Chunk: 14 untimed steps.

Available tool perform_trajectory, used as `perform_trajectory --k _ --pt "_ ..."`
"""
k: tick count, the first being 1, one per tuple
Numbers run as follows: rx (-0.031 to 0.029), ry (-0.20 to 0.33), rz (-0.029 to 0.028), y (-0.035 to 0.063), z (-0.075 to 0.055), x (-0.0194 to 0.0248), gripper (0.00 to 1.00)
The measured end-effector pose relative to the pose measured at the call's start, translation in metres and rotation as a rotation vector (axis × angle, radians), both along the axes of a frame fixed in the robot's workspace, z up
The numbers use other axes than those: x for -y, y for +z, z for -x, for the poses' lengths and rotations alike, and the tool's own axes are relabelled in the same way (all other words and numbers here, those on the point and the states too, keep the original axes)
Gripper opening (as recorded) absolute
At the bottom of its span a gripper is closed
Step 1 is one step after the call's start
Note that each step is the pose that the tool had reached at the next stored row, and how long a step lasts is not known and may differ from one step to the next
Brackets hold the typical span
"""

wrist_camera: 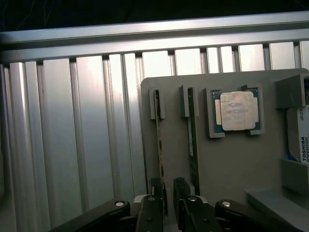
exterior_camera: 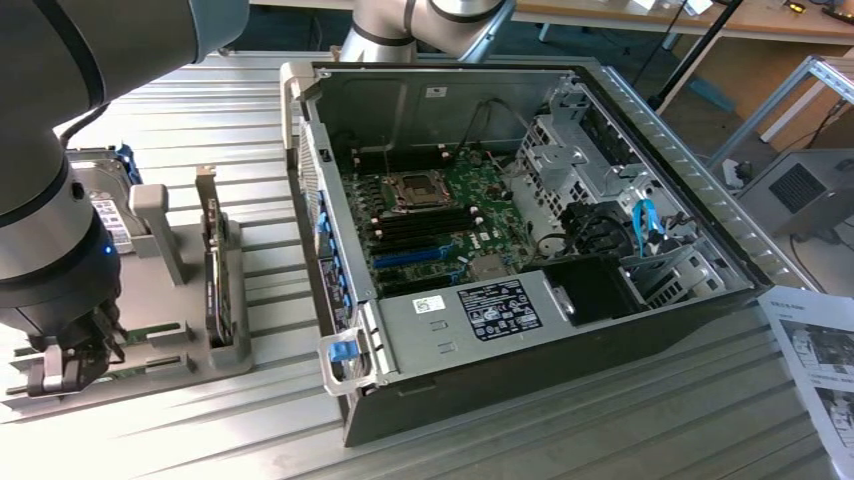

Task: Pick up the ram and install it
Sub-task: 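Pick up the ram and move it above insertion slot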

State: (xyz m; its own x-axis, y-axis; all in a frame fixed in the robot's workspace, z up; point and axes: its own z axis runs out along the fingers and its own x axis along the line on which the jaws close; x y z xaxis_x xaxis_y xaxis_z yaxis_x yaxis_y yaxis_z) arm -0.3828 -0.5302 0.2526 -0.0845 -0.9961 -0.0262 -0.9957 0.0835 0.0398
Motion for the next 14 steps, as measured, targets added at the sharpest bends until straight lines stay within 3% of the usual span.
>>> perform_trajectory --k 14 --pt "0.0 0.0 0.0 -0.0009 0.0015 0.0 0.24"
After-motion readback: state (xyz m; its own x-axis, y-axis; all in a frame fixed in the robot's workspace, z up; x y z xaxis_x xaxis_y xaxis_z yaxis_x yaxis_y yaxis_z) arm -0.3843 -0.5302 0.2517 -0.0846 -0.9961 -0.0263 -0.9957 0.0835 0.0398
